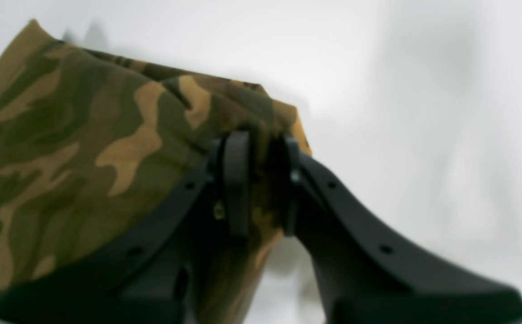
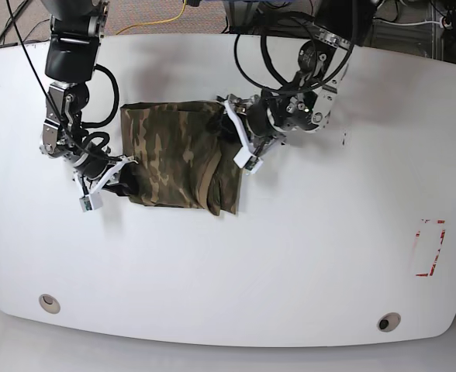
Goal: Layout the t-shirt on the table in an organized manner, then fold the t-shirt properly
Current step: 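Grasp the bundle's sides with both grippers and rotate it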
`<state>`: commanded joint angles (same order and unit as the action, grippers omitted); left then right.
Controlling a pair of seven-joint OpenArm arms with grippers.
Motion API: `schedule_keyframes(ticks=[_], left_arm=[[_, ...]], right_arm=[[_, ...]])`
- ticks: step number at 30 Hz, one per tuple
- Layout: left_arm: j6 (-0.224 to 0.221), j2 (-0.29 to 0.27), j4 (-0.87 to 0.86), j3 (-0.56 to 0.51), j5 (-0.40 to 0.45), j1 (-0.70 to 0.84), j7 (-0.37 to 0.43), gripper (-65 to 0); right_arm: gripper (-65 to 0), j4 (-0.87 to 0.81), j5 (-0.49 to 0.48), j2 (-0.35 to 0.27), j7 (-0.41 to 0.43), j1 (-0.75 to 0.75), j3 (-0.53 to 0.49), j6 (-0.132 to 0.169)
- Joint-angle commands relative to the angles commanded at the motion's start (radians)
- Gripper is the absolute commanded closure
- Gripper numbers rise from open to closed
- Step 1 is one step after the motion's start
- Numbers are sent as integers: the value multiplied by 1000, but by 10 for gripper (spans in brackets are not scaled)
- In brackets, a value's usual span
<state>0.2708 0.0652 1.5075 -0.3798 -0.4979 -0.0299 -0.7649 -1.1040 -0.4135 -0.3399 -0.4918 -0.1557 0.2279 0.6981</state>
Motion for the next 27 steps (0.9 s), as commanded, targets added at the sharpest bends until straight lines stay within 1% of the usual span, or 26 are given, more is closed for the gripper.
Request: schedule_keyframes(ticks=[4, 7, 9, 11, 14, 18, 21, 23, 25, 27], left_arm=[[0, 25, 0, -26, 0, -11, 0, -251], [0, 34, -11, -49, 5, -68, -2, -253], [0, 34, -61, -68, 5, -107, -2, -253], [0, 34, -129, -78, 5, -146, 2, -253], [0, 32, -242, -81, 3, -219, 6, -253], [8, 32, -279, -81, 0, -275, 46, -253], [46, 34, -244, -75, -2, -287, 49, -253], [80, 34, -187, -75, -2, -290, 49, -253], [89, 34, -138, -74, -2, -284, 46, -253], [87, 34, -89, -69, -2, -279, 28, -253]], right_arm=[[-109, -54, -2, 0, 2, 58, 8, 0], [-109, -126, -3, 2, 3, 137, 9, 0], [-109, -178, -3, 6, 3, 186, 11, 0], [-109, -221, -3, 23, 0, 226, 14, 0], [-109, -298, -2, 43, -6, 281, 51, 0], [-109, -408, 3, 69, -66, 319, 75, 0], [-114, -506, 3, 80, -126, 325, 103, 0], [-116, -589, 3, 95, -187, 322, 129, 0], [-116, -651, 5, 106, -235, 319, 147, 0], [-116, -707, 5, 115, -275, 310, 160, 0]])
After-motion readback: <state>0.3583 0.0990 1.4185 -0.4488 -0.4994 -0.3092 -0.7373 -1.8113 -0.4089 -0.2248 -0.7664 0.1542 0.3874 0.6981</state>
